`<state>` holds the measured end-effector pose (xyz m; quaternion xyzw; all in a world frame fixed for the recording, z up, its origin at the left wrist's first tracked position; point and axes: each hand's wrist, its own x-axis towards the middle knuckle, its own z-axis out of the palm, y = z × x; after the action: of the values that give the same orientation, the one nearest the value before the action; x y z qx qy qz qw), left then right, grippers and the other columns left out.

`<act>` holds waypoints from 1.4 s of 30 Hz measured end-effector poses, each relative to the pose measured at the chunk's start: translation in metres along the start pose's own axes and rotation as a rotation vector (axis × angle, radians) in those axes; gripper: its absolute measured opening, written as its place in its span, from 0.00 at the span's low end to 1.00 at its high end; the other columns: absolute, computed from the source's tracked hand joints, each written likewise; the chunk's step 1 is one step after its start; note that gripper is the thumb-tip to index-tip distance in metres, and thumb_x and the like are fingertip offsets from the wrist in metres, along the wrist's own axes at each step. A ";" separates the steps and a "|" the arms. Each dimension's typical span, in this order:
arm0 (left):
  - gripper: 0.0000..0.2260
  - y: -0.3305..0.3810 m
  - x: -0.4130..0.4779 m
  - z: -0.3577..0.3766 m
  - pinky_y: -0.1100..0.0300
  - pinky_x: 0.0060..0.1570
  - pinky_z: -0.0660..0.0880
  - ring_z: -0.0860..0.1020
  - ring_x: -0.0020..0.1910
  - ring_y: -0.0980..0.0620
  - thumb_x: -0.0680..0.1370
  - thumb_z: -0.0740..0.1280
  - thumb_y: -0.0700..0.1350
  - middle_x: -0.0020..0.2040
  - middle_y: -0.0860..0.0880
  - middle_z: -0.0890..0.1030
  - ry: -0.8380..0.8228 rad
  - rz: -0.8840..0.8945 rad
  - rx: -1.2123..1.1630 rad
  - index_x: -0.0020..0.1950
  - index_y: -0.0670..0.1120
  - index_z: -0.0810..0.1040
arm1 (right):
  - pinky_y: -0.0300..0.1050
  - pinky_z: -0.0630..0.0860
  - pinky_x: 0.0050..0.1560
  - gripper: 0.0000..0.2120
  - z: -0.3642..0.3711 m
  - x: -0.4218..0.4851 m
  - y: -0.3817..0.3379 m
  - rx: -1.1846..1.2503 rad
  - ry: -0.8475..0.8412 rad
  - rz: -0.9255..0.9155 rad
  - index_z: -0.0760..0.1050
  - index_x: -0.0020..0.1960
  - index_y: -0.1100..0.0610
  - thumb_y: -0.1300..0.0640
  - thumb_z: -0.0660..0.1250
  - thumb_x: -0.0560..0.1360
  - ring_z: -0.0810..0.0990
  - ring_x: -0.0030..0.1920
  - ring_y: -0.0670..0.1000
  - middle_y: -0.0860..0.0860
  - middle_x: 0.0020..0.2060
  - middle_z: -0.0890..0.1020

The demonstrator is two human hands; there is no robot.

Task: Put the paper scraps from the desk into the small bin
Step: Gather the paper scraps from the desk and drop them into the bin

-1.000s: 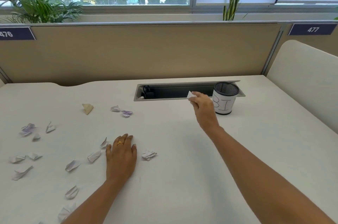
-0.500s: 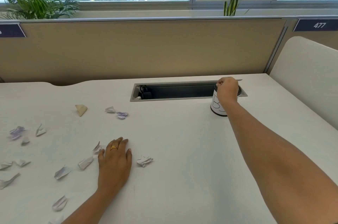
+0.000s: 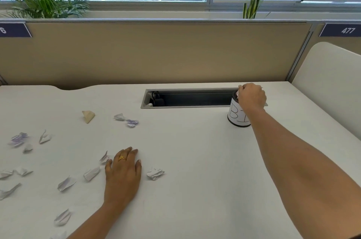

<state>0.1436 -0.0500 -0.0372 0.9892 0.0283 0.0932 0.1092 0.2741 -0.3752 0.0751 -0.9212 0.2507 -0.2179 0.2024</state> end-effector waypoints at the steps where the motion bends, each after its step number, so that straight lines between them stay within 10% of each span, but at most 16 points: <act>1: 0.22 0.000 0.000 0.001 0.39 0.51 0.76 0.81 0.55 0.44 0.72 0.51 0.49 0.54 0.43 0.83 0.001 0.002 -0.009 0.54 0.43 0.80 | 0.53 0.74 0.53 0.18 -0.001 0.001 0.000 0.005 -0.003 0.007 0.77 0.52 0.68 0.55 0.55 0.80 0.77 0.55 0.66 0.67 0.53 0.79; 10: 0.23 0.000 0.002 0.003 0.38 0.52 0.75 0.81 0.56 0.42 0.72 0.50 0.50 0.54 0.43 0.83 0.026 0.015 -0.027 0.54 0.42 0.79 | 0.47 0.66 0.40 0.18 0.001 -0.003 0.008 0.144 0.083 -0.073 0.76 0.40 0.69 0.57 0.56 0.79 0.74 0.40 0.61 0.66 0.39 0.80; 16: 0.19 -0.002 0.004 0.008 0.38 0.58 0.72 0.78 0.61 0.43 0.73 0.56 0.46 0.59 0.42 0.81 0.080 0.009 -0.066 0.57 0.42 0.78 | 0.54 0.72 0.54 0.14 0.010 -0.048 -0.003 0.280 0.226 -0.319 0.79 0.39 0.67 0.59 0.61 0.76 0.76 0.40 0.60 0.63 0.37 0.81; 23: 0.25 -0.004 -0.001 0.003 0.44 0.72 0.59 0.66 0.72 0.47 0.74 0.48 0.51 0.70 0.45 0.72 -0.008 0.010 -0.159 0.66 0.44 0.71 | 0.41 0.69 0.55 0.08 0.038 -0.144 -0.010 0.409 -0.162 -0.302 0.80 0.49 0.62 0.59 0.64 0.75 0.78 0.55 0.55 0.56 0.50 0.83; 28: 0.37 -0.002 -0.015 -0.006 0.51 0.74 0.57 0.63 0.73 0.50 0.70 0.40 0.68 0.72 0.49 0.69 -0.047 0.068 -0.262 0.68 0.48 0.69 | 0.54 0.66 0.68 0.17 0.063 -0.186 0.008 0.271 -0.370 -0.301 0.77 0.54 0.58 0.48 0.59 0.75 0.73 0.63 0.54 0.54 0.59 0.79; 35: 0.35 0.015 -0.025 -0.017 0.41 0.73 0.38 0.43 0.78 0.51 0.67 0.35 0.69 0.79 0.53 0.47 -0.248 0.508 0.039 0.73 0.63 0.49 | 0.57 0.61 0.71 0.23 0.066 -0.194 0.013 0.167 -0.360 -0.361 0.74 0.57 0.56 0.46 0.53 0.71 0.70 0.66 0.54 0.54 0.62 0.76; 42: 0.26 -0.010 -0.024 -0.020 0.36 0.72 0.46 0.53 0.77 0.45 0.75 0.43 0.62 0.76 0.53 0.63 -0.199 0.405 0.174 0.67 0.57 0.69 | 0.55 0.59 0.72 0.12 0.068 -0.196 0.013 0.160 -0.332 -0.375 0.74 0.58 0.58 0.54 0.62 0.76 0.69 0.67 0.54 0.54 0.63 0.76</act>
<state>0.1161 -0.0376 -0.0246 0.9847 -0.1736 0.0122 0.0049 0.1510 -0.2597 -0.0463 -0.9558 0.0208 -0.1168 0.2691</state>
